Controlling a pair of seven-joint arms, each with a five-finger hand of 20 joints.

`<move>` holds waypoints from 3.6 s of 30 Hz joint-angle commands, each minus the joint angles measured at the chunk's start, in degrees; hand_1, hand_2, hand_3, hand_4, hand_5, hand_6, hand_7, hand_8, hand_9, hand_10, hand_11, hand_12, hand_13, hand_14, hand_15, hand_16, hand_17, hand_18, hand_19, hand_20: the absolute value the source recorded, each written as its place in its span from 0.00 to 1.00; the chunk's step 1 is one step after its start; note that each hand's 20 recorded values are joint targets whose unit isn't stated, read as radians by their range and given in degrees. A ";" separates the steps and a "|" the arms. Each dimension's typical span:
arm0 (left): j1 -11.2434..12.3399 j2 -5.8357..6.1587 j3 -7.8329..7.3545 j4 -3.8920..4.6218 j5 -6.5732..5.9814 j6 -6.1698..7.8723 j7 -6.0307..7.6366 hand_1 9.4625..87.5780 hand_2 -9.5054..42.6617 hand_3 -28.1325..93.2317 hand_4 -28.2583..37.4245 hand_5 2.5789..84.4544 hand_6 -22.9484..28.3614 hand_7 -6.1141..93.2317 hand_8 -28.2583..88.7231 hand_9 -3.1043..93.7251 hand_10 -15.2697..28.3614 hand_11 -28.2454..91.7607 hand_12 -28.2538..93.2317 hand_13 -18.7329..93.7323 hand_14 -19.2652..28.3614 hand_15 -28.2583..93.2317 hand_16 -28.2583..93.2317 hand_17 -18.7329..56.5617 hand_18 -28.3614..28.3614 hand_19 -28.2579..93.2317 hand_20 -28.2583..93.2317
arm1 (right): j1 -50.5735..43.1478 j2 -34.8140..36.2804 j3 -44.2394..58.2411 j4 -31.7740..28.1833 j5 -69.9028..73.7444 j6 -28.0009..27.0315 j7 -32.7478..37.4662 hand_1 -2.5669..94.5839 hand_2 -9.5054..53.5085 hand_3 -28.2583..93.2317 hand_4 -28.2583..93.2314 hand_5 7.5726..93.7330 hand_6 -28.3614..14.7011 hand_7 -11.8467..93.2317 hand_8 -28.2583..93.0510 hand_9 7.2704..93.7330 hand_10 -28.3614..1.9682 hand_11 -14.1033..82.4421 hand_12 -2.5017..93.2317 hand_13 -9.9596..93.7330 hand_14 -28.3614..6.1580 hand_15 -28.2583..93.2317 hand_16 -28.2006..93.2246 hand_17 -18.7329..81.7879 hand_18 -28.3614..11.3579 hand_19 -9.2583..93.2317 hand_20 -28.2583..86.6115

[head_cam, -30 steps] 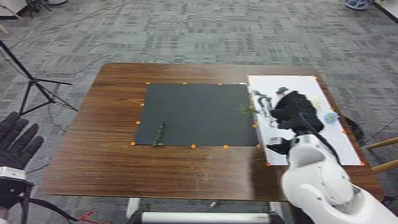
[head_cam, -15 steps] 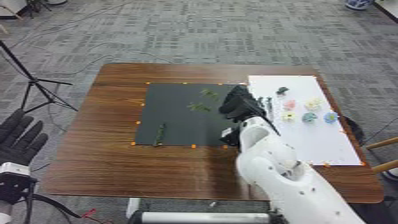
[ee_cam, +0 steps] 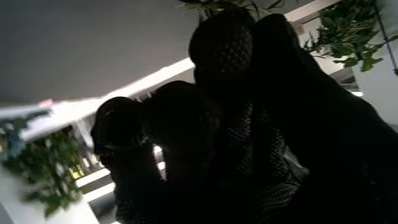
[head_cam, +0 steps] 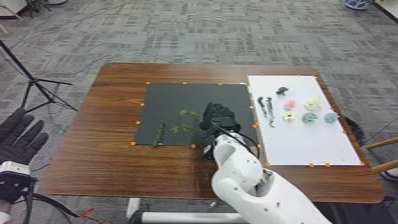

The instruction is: Arrange flowers

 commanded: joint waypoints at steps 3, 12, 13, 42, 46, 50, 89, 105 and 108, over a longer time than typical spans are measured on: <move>-0.23 -0.18 0.34 0.19 0.10 -0.07 -0.69 0.17 0.56 0.82 0.00 0.37 0.58 0.14 0.18 0.31 0.61 0.32 0.33 0.34 0.66 0.37 0.22 0.20 0.66 0.35 0.33 | -1.24 -0.94 0.05 0.56 -2.34 2.84 -0.94 0.56 0.00 0.78 0.07 0.77 0.59 0.48 0.36 0.90 0.53 0.48 0.48 0.89 0.61 0.76 0.56 0.63 0.00 1.00 0.57; -0.05 -0.28 -0.09 0.19 -0.28 -0.24 -0.27 0.18 0.55 0.82 0.00 0.37 0.58 0.14 0.18 0.31 0.60 0.32 0.33 0.34 0.65 0.37 0.23 0.20 0.66 0.35 0.33 | -2.15 -0.25 1.42 -1.26 0.20 2.13 -2.11 0.44 0.00 0.84 0.07 0.67 0.48 0.28 0.17 0.82 0.41 0.56 0.35 0.85 0.55 0.77 0.56 0.59 0.00 0.99 0.56; 0.31 -0.30 -0.16 0.13 -0.34 -0.38 0.06 0.18 0.54 0.82 0.00 0.37 0.58 0.14 0.18 0.31 0.60 0.32 0.34 0.34 0.65 0.37 0.23 0.20 0.67 0.35 0.33 | -2.16 -0.16 1.51 -1.51 0.01 2.44 -2.37 0.43 0.00 0.84 0.07 0.65 0.47 0.26 0.16 0.81 0.41 0.56 0.35 0.85 0.54 0.77 0.56 0.59 0.00 0.99 0.56; 0.65 -0.41 0.34 -0.15 -0.51 0.08 0.33 0.18 0.56 0.83 0.03 0.38 0.58 0.14 0.18 0.31 0.61 0.32 0.33 0.34 0.66 0.38 0.22 0.20 0.67 0.35 0.33 | -6.28 -1.02 11.92 -7.77 9.77 -27.11 -16.15 0.29 0.38 0.85 0.10 0.68 0.52 0.21 0.14 0.47 0.12 0.29 0.19 0.62 0.23 0.91 0.44 0.43 0.00 0.83 0.58; 0.85 -0.39 0.31 -0.19 -0.81 0.12 0.50 0.19 0.56 0.83 0.03 0.38 0.58 0.14 0.18 0.31 0.61 0.32 0.33 0.34 0.66 0.38 0.23 0.20 0.67 0.35 0.33 | -6.34 -1.00 11.63 -7.51 9.49 -26.91 -13.87 0.32 0.40 0.87 0.10 0.69 0.53 0.21 0.14 0.45 0.09 0.30 0.20 0.61 0.24 0.90 0.44 0.43 0.00 0.84 0.57; 0.78 -0.37 0.15 0.09 -0.39 0.08 -0.49 0.19 0.56 0.82 0.02 0.38 0.58 0.14 0.18 0.31 0.61 0.32 0.34 0.34 0.66 0.38 0.23 0.20 0.67 0.35 0.33 | -6.81 -1.60 11.65 -6.80 9.24 -26.65 -13.22 0.32 0.40 0.88 0.10 0.74 0.53 0.22 0.14 0.41 0.09 0.27 0.18 0.60 0.23 0.90 0.43 0.44 0.01 0.84 0.57; 0.02 0.02 1.34 0.03 -1.32 0.83 -0.45 0.19 0.55 0.82 0.00 0.38 0.59 0.15 0.18 0.31 0.62 0.33 0.34 0.34 0.66 0.39 0.22 0.20 0.67 0.36 0.33 | -5.78 -4.13 8.76 -6.65 10.77 -21.18 -1.96 0.28 0.42 0.84 0.10 0.59 0.17 0.16 0.14 0.56 0.00 0.43 0.27 0.64 0.18 0.88 0.49 0.50 0.00 0.92 0.53; -0.21 0.02 0.86 0.23 -1.24 0.77 -1.05 0.18 0.54 0.81 0.00 0.38 0.59 0.15 0.18 0.32 0.62 0.33 0.34 0.34 0.66 0.39 0.22 0.20 0.67 0.36 0.33 | -5.79 -5.20 7.60 -6.72 8.77 -19.79 -4.15 0.27 0.42 0.85 0.10 0.60 0.22 0.16 0.15 0.54 0.00 0.41 0.26 0.63 0.17 0.88 0.48 0.49 0.00 0.91 0.53; -0.40 0.07 1.29 0.32 -1.33 0.64 -1.01 0.18 0.54 0.81 0.00 0.38 0.59 0.15 0.18 0.32 0.62 0.33 0.33 0.34 0.66 0.39 0.22 0.20 0.67 0.36 0.33 | -5.65 -5.35 7.50 -6.48 8.33 -19.81 -4.24 0.27 0.42 0.85 0.10 0.60 0.22 0.16 0.15 0.54 0.00 0.41 0.26 0.63 0.17 0.88 0.48 0.49 0.00 0.91 0.53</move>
